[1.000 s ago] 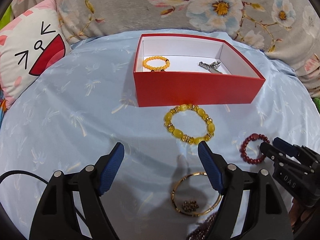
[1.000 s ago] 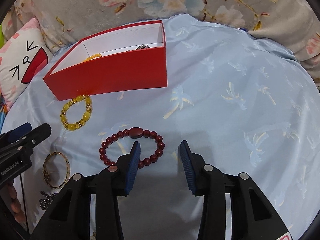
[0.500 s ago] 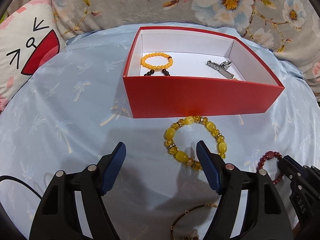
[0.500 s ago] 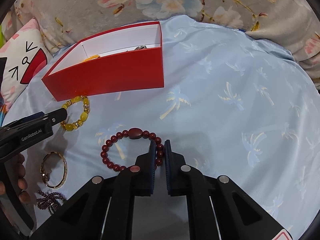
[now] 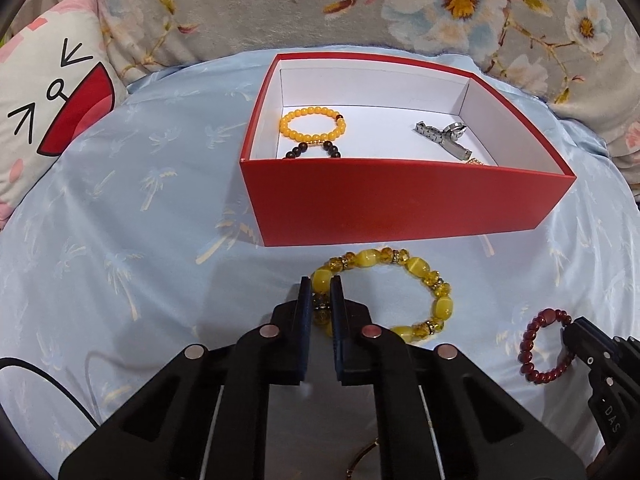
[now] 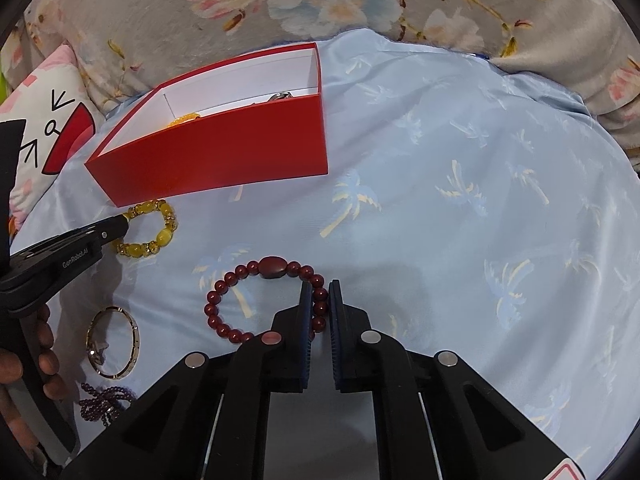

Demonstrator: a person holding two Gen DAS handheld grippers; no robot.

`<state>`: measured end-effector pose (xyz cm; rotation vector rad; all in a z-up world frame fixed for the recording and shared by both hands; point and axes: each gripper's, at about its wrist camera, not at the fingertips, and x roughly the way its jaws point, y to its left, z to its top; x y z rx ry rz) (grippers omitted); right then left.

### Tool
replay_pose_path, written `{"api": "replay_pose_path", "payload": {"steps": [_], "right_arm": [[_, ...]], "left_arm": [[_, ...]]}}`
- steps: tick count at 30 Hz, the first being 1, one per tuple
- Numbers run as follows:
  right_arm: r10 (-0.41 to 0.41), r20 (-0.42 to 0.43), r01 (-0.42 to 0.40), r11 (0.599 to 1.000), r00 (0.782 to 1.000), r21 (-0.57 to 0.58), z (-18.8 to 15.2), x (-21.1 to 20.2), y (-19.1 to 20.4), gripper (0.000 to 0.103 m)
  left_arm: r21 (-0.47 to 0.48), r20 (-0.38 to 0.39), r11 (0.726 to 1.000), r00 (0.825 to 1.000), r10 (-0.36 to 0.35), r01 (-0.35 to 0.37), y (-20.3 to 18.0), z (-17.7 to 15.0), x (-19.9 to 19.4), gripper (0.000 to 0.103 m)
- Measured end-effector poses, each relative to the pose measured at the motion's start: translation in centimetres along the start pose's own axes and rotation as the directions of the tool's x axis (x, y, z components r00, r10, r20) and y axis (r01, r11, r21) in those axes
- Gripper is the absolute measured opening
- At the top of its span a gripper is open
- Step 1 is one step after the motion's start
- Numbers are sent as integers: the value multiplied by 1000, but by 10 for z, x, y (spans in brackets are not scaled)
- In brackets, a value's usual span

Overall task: Organize jewelry
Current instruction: 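Carry both held bracelets up and over the red box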

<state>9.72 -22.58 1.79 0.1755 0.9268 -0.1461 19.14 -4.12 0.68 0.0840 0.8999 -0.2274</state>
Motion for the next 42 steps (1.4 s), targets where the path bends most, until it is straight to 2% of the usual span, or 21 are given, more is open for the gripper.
{"api": "replay_pose_path", "payload": {"steps": [9,17,23,35,42], "right_arm": [[31,34,-31,999,999,8,4,-18,2,7],[81,84,-81,997,993,3,14,-48,10,7],[90,115,-88,996,989,-14,21,-68,17,7],[87,200,-81,996,976,-37,57,-102,18,7],[91,268,-77,995,959,-60,101,-114,20,7]], "left_arm": [[2,10,999,999,-35,35,-3,-5,-20,9],[20,39,998,997,-61,60,-7,-11,-57,9],[29,83,996,993,-83,81,-5,-6,-89,9],[62,200,993,974,-108,98,-11,31,-141,9],[64,273,996,958,-84,69,-6,72,-153,9]]}}
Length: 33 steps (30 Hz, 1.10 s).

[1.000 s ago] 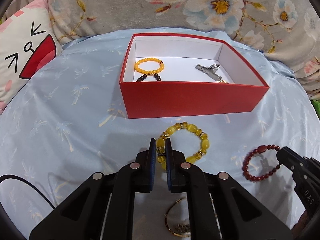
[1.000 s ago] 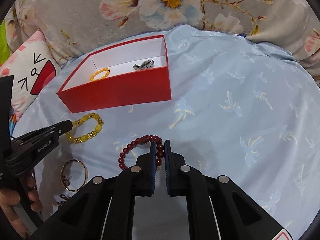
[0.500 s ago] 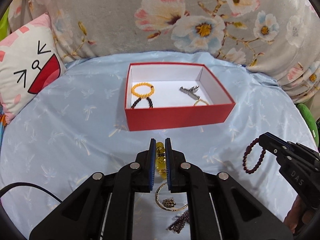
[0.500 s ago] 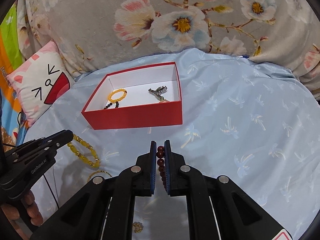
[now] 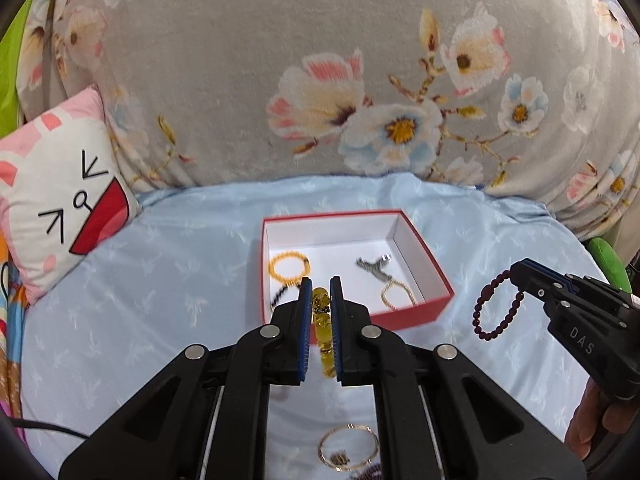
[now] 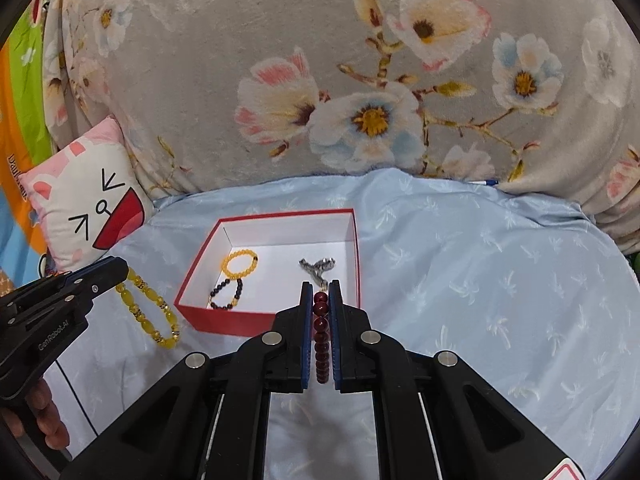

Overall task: Organize jewelry
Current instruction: 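Carry both held bracelets up and over the red box, then open the right tool to drop the red bracelet while the left tool drops the yellow one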

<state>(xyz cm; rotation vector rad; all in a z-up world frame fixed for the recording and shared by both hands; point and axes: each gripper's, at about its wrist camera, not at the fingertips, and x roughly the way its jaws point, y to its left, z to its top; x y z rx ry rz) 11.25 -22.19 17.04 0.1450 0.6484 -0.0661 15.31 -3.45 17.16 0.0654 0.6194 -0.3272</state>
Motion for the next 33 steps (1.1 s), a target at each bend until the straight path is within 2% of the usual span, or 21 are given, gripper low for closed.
{"api": "replay_pose_path", "payload": {"steps": [5,13,23,33], "right_arm": [[15,11,-15,1000,1000,10,25,16,1,7],[32,-18,-33,999,999,-8,40,59,15,7],[15,-86,-20,999,996,-49,31,112,28,7],[-5,-156,-2,999,988,-47,12,147,28,8]], "left_arm": [[4,23,1000,1000,19,-20,5,25,13,9],[15,-3,999,1000,29,-29,0,44,59,9],[9,-79,999,996,48,-47,5,36,117,9],[10,-139,998,989,57,-56,11,16,148,9]]}}
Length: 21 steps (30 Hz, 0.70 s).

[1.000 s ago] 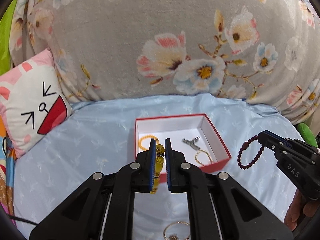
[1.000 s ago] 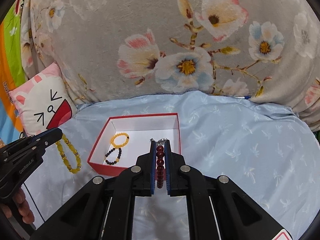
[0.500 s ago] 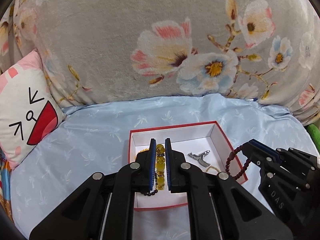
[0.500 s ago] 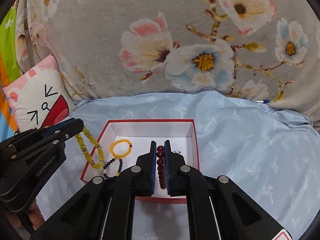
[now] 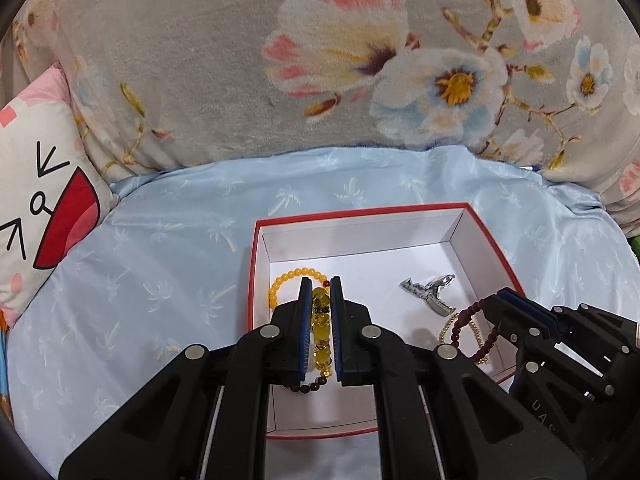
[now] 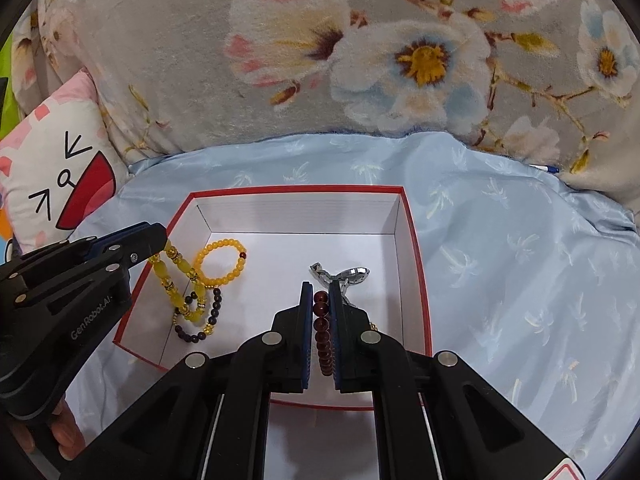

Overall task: Organize jewelry
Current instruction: 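Open the right tool to drop the red bracelet while the left tool drops the yellow one, then move both open tools back toward the gold bangle and flower ring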

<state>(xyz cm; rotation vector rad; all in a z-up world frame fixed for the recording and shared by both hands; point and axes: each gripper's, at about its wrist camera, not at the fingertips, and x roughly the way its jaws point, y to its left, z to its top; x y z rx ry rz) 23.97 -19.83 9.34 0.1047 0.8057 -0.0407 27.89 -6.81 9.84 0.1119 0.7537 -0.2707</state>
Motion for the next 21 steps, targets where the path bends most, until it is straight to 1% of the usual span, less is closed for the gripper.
{"api": "replay_pose_path", "payload": {"steps": [5,6,7,9,10,11,16,18,21], "right_arm": [[-10,-13,10,1000,1000,1,-4,8,0,9],[-12,-8,12,1000,1000,-1,-3,8,0,11],[-16,-7,16,1000,1000,-2,-3,9,0,16],[-16,3,16,1000,1000,5,-3,8,-2,25],[-15,11,15,1000,1000,9,-3,5,-3,31],[-13,19,13,1000,1000,12,-3,2,-4,35],[0,53,-1,999,999,33,-6,-24,-9,36],[3,63,-5,999,998,36,-12,-37,-10,36],[11,66,-14,999,998,44,-27,-54,-12,36]], "left_arm": [[-8,-1,1000,1000,2,-2,1,-3,7,10],[-6,3,1000,1000,5,-5,0,-4,7,14],[-4,5,1000,1000,8,-8,0,-4,7,18],[-6,14,1000,1000,22,-22,-1,-4,5,40],[-6,20,1000,999,28,-28,-1,-4,3,44],[-6,30,1000,999,29,-28,-1,-4,-1,46],[-10,46,1000,999,24,-23,2,-9,-21,51],[-12,53,1000,998,25,-24,4,-16,-31,53],[-15,42,1000,999,14,-13,6,-32,-44,53]]}}
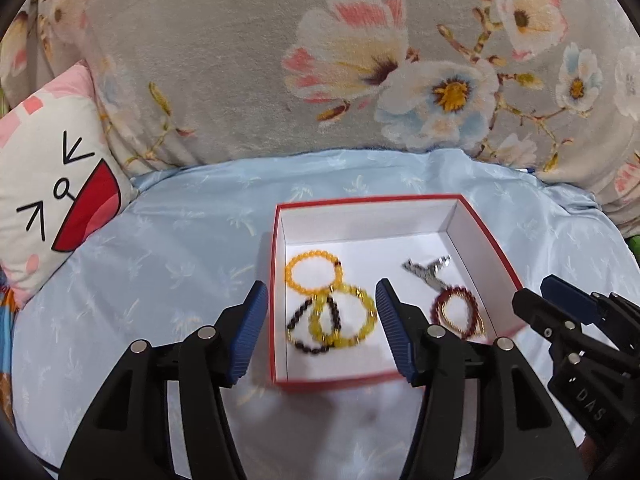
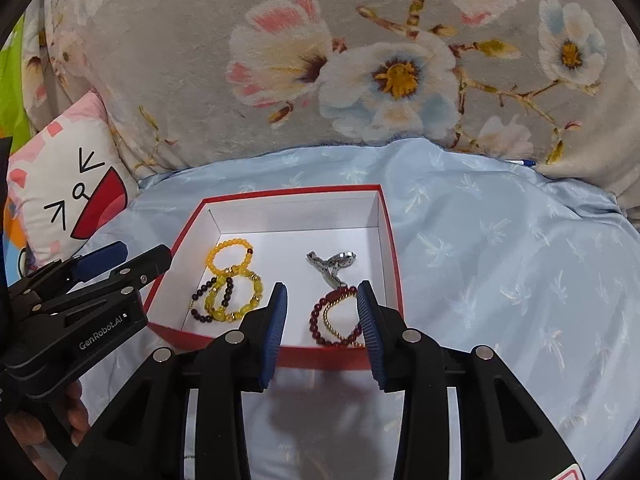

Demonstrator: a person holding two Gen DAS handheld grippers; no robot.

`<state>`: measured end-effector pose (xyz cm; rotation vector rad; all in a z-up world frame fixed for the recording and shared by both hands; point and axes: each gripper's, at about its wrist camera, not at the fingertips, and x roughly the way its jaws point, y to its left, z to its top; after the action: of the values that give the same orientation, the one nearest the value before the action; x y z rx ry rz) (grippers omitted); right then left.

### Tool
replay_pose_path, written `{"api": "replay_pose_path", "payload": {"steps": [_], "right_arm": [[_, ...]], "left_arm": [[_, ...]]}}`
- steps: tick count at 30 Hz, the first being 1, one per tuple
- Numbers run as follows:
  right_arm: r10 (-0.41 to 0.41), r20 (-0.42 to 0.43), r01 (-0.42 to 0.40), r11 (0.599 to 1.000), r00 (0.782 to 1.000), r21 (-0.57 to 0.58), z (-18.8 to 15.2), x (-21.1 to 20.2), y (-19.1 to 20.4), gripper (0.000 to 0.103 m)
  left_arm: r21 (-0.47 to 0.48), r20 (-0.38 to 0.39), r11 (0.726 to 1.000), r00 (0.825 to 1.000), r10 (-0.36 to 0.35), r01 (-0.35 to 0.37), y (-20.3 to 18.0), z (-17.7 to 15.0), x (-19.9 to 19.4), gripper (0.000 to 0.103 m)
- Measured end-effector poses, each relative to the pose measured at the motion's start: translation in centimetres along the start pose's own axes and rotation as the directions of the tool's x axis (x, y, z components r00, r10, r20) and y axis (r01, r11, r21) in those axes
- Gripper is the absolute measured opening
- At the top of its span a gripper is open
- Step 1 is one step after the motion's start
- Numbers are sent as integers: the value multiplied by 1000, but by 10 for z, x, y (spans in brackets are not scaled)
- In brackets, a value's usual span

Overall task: Organize jewelry
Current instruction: 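Move both open tools back toward the gold bangle and flower ring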

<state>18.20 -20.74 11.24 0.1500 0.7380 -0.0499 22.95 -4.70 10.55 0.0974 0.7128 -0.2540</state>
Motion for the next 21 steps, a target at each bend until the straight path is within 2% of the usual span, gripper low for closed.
{"api": "replay_pose_path", "payload": {"steps": [6,21], "right_arm": [[15,-23,-14,1000,1000,25,-42,-29,-2,36],[24,-152,-19,999,988,34,-150,-72,-12,36]], "left_arm": [[5,-37,1000,999,-9,9,2,-38,-22,53],[-2,-135,999,989,-51,51,-7,-127,-54,54]]}}
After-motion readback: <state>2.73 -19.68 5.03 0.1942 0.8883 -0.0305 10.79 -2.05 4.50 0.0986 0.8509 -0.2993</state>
